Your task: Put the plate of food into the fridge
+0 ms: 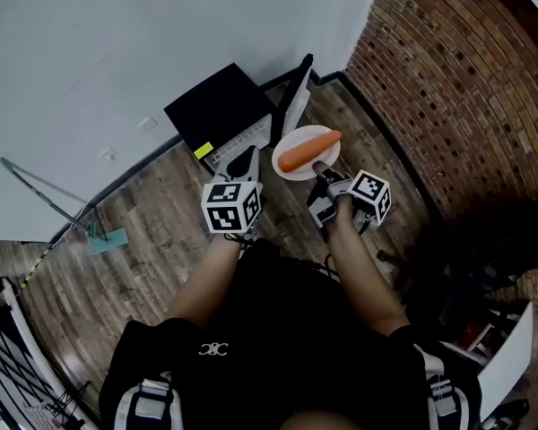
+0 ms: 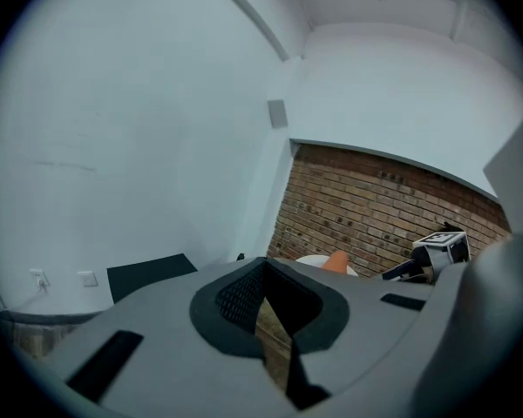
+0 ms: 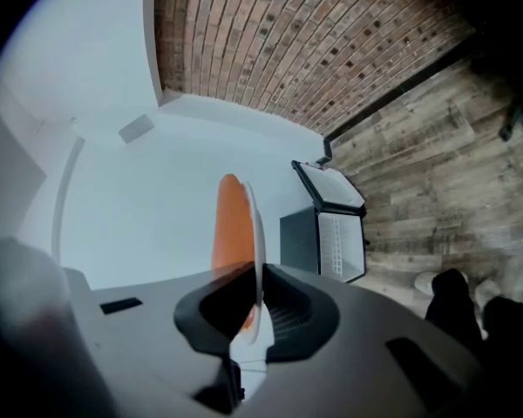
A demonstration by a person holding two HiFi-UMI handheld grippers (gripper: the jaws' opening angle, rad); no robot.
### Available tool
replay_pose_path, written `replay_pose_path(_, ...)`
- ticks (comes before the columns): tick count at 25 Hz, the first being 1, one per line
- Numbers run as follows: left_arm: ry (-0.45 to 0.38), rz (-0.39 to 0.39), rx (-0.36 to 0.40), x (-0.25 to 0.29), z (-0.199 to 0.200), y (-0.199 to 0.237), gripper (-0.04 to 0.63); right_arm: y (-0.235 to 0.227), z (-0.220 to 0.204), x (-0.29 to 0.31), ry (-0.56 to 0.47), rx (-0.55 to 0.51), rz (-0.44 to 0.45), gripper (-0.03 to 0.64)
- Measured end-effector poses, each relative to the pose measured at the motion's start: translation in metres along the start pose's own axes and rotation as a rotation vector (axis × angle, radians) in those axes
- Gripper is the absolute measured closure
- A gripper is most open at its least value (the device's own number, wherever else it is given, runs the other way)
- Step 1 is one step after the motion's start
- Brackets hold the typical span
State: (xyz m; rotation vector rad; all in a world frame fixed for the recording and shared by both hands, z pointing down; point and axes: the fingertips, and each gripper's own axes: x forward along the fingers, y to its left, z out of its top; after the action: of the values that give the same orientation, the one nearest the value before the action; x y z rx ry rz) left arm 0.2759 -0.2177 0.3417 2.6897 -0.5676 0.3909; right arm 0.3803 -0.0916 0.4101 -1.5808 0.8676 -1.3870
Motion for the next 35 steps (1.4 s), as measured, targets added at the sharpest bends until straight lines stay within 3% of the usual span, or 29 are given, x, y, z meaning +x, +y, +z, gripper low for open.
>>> replay_pose_path(9,-0.002,0.042,-0.029,0.052,0.022,0.042,0.597,0.016,0.033,0.082,0.083,-0.05,-0.033,0.586)
replay_pose_path(15,-0.018,0.223,-0.088,0.052,-0.001,0.057,0.597,-0.006,0.042,0.12,0.252,-0.043,-0.08,0.584)
replay_pose_path(19,-0.038,0.373,-0.161,0.042,-0.034,0.062,0.597,-0.034,0.037,0.134,0.404,-0.139,-0.134,0.586)
replay_pose_path(25,-0.05,0.493,-0.257,0.057,-0.114,0.082,0.597,-0.117,0.012,0.18,0.584,-0.238,-0.207,0.585)
replay_pose_path(28,-0.052,0.531,-0.288,0.071,-0.162,0.111,0.597,-0.166,-0.002,0.222,0.605,-0.23,-0.23,0.585)
replay_pose_path(35,-0.098,0.615,-0.268,0.103,-0.267,0.196,0.597,-0.274,-0.029,0.341,0.579,-0.196,-0.201,0.584)
